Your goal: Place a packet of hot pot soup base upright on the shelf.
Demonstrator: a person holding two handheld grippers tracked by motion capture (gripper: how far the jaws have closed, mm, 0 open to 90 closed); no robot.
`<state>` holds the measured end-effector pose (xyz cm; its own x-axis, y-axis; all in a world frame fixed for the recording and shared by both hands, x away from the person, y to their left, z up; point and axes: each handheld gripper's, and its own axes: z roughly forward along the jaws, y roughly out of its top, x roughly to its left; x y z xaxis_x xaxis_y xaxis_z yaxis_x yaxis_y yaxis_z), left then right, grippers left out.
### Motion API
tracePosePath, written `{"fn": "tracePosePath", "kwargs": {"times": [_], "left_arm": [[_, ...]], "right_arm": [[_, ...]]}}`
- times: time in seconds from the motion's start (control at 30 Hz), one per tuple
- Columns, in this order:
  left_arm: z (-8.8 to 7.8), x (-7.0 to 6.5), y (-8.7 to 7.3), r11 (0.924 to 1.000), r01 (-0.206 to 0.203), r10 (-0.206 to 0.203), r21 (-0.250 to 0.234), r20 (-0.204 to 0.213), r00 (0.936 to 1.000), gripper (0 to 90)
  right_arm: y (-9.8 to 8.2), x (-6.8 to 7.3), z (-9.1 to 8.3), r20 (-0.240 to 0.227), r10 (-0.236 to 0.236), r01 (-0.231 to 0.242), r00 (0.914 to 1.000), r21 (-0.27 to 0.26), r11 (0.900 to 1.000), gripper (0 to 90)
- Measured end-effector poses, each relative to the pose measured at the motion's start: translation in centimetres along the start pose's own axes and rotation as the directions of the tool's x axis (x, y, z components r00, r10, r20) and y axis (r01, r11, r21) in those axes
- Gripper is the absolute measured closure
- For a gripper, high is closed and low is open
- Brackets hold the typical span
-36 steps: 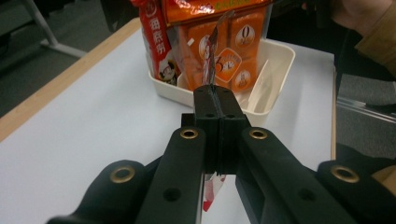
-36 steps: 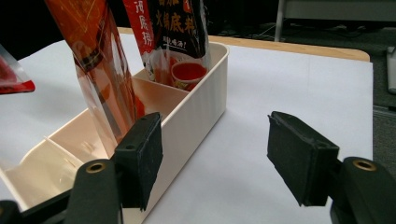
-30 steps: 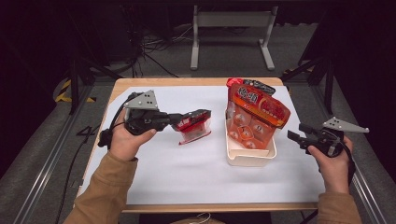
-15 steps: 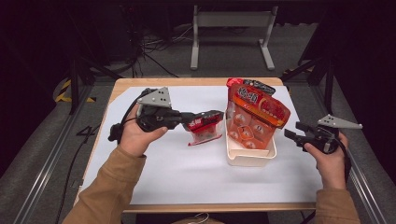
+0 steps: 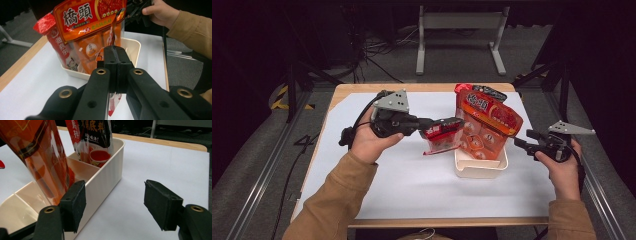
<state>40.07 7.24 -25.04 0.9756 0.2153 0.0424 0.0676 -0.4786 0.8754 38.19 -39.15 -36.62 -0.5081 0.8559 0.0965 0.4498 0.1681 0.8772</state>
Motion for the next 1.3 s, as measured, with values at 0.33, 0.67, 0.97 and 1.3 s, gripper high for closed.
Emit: {"fn": "tracePosePath", "kwargs": {"times": [0.33, 0.67, 0.97, 1.3], "left_arm": [[1.8, -0.2, 1.8, 0.9995, -0.030, 0.030, -0.006, 0.028, 0.9992, 90.0], [3.6, -0.5, 2.8, 0.9987, -0.052, 0.051, 0.002, 0.045, 0.9976, 90.0], [4.8, -0.8, 3.2, 0.9974, -0.071, 0.071, -0.007, 0.062, 0.9955, 90.0], [6.0, -1.0, 3.5, 0.9947, -0.099, 0.101, -0.028, 0.075, 0.9921, 90.0]], "right_arm": [[-0.1, -0.3, -0.3, 0.000, 0.014, -0.014, 0.9999, -0.008, 1.000, 34.2], [-0.1, -0.5, -0.6, 0.003, 0.015, -0.015, 0.9999, -0.016, 1.000, 34.1], [0.0, -0.4, -0.7, 0.001, 0.016, -0.016, 0.9999, -0.020, 1.000, 34.0], [0.0, -0.4, -0.8, -0.002, 0.017, -0.017, 0.9999, -0.022, 1.000, 33.9]]}}
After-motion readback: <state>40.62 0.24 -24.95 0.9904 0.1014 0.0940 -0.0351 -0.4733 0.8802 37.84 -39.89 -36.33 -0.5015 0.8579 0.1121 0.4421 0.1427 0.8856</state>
